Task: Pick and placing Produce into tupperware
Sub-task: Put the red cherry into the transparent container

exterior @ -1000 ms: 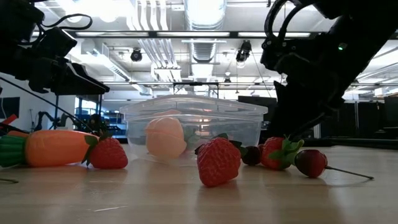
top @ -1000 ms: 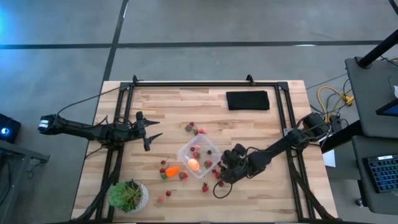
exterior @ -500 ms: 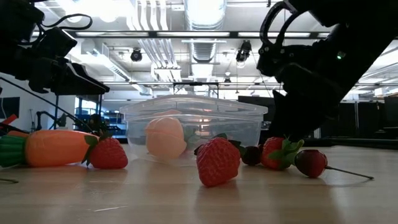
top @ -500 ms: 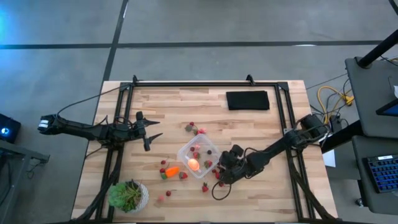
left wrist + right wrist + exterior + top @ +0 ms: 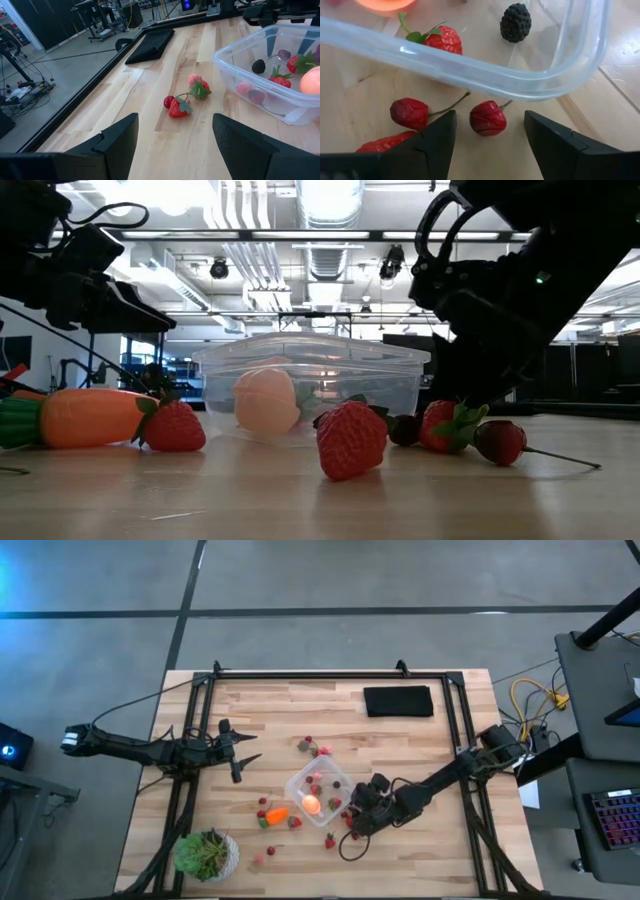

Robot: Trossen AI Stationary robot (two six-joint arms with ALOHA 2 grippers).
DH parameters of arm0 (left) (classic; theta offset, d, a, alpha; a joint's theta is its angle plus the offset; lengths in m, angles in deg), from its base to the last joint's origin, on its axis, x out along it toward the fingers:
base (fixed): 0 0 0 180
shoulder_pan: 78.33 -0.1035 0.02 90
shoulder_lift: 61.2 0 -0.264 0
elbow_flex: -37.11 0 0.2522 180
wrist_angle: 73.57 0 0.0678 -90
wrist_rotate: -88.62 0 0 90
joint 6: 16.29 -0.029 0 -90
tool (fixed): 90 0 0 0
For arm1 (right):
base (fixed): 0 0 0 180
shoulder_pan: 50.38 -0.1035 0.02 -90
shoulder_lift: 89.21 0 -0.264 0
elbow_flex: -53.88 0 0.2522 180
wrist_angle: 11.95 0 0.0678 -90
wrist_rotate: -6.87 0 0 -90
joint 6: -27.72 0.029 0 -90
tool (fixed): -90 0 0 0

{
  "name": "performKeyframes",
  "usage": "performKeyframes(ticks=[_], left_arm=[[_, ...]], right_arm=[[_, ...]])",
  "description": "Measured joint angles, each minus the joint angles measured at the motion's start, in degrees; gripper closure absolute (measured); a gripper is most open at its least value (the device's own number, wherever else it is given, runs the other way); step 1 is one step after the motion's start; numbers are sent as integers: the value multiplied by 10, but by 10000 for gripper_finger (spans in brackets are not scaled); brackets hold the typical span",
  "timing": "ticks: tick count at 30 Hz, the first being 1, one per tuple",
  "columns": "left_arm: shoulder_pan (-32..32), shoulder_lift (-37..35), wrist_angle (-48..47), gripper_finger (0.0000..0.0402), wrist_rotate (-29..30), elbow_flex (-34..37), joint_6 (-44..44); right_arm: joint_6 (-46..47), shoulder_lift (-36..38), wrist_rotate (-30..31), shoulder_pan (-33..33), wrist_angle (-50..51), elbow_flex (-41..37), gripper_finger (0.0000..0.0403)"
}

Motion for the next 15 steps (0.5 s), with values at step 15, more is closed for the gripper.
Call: performKeyframes(ticks=[15], left_arm=[[0,1,0,160,0,0,0]], right_arm=[[-5,0,0,5,10,0,250]])
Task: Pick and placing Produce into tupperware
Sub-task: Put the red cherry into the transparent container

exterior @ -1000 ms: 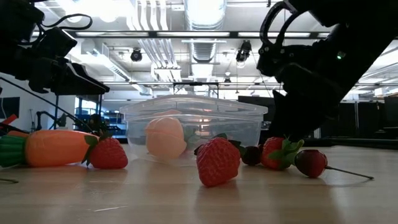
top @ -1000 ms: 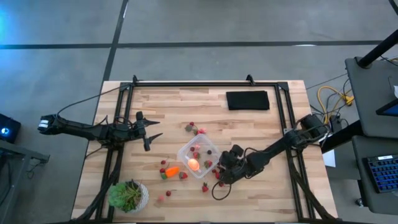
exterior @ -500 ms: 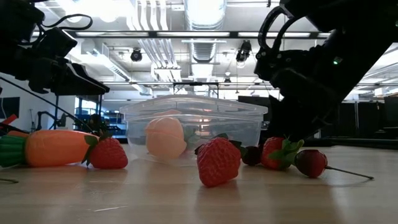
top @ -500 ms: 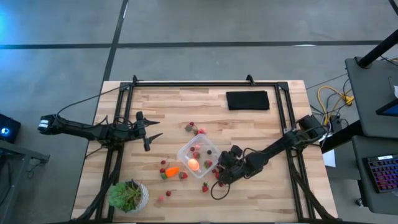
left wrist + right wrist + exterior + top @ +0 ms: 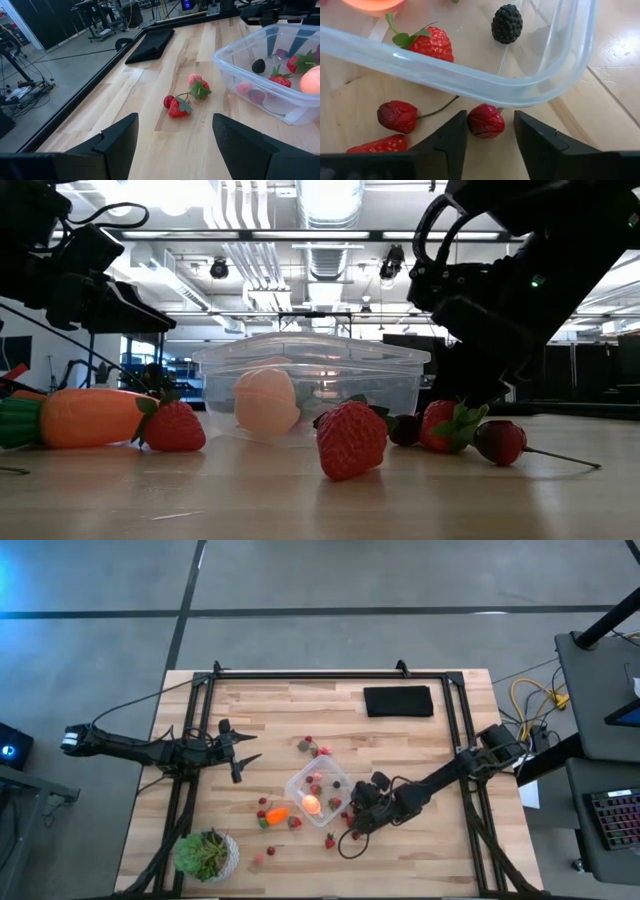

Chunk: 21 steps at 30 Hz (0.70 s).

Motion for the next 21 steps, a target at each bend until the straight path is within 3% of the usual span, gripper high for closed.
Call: performKeyframes(ticks=[7,10,15,21], left_arm=[[0,0,0,160,0,0,0],[0,0,0,160,0,0,0],[0,0,0,160,0,0,0],[0,0,0,160,0,0,0]], right_arm=[[4,0,-1,9,10,0,286],[48,3,0,12,29,1,293],[140,15,24,13,93,2,300],[183,48,65,11,199,25,307]])
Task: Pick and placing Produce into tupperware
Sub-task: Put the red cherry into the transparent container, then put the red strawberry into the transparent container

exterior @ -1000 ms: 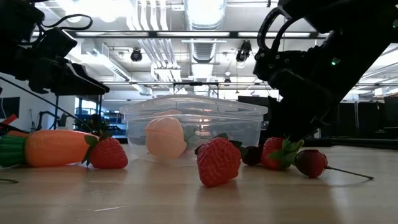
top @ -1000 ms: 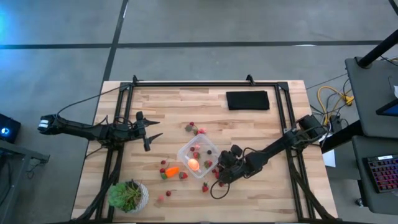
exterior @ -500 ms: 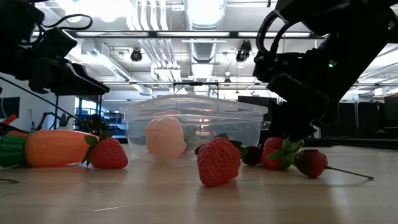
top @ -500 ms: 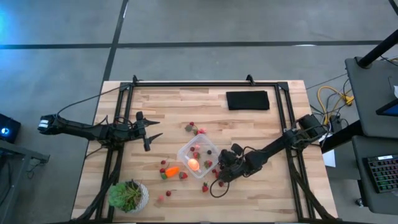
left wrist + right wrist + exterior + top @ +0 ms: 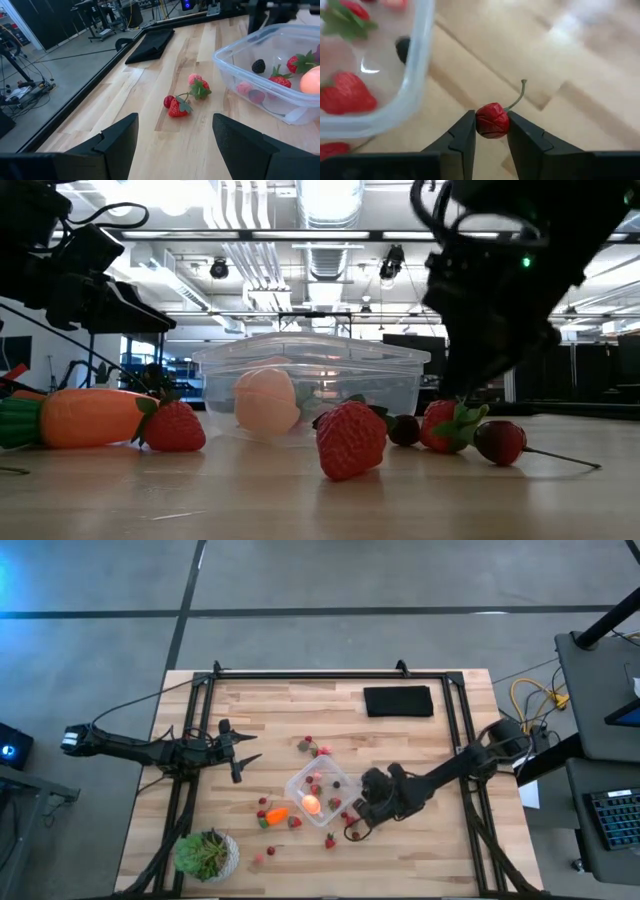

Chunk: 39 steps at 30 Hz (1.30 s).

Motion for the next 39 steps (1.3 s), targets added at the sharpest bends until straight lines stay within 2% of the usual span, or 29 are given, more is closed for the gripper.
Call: performKeyframes(ticks=[4,9,13,15,21,28,34,39], left_arm=[[0,0,0,160,0,0,0],[0,0,1,160,0,0,0],[0,0,0,160,0,0,0],[0,0,0,160,0,0,0],[0,0,0,160,0,0,0],[0,0,0,160,0,0,0],[0,0,0,160,0,0,0],[0,0,0,160,0,0,0]], right_arm=[[-18,35,34,-2,27,24,306],[-148,64,47,-3,18,76,306],[-260,55,-6,0,3,126,302],[-285,42,-39,2,1,143,300],[-275,13,-53,15,1,173,281],[-271,-5,-54,37,3,192,208],[-106,-6,-51,44,84,219,160],[-90,-4,-51,18,96,236,162]])
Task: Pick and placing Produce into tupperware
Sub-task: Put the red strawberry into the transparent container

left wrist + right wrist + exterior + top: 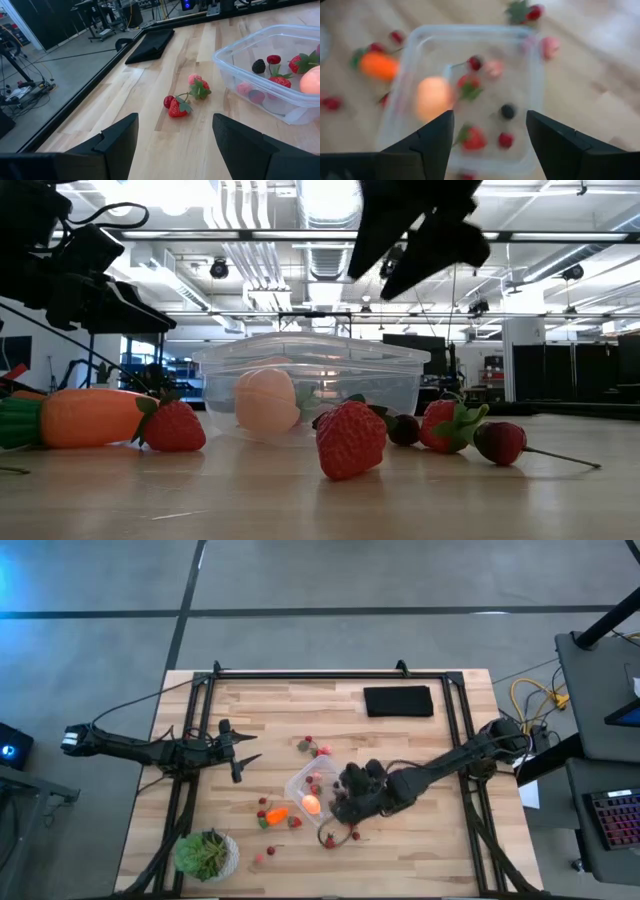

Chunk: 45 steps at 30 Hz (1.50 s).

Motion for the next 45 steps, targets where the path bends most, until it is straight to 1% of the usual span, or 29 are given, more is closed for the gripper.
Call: performKeyframes(ticks=[6,9,12,17,20,23,25,34,37,40,45], left_arm=[[0,0,0,160,0,0,0],[0,0,0,160,0,0,0],[0,0,0,160,0,0,0],[0,0,0,160,0,0,0],[0,0,0,160,0,0,0],[0,0,0,160,0,0,0],[0,0,0,160,0,0,0],[0,0,0,160,0,0,0],[0,0,0,160,0,0,0],[0,0,0,160,0,0,0],[0,0,0,160,0,0,0]], right_arm=[[54,0,-2,-60,-2,4,178],[109,-5,-1,-93,-2,2,179],[153,-19,-6,-121,-1,1,179],[203,-55,-46,-150,-4,2,179],[220,-74,-36,-160,-5,1,179],[207,-87,-24,-161,-6,1,179],[177,-96,-23,-160,-5,1,179],[-18,-111,-12,-160,3,1,179],[-78,-110,-11,-159,21,1,179],[-69,-106,-10,-156,39,0,179],[37,-104,-11,-148,37,0,179]])
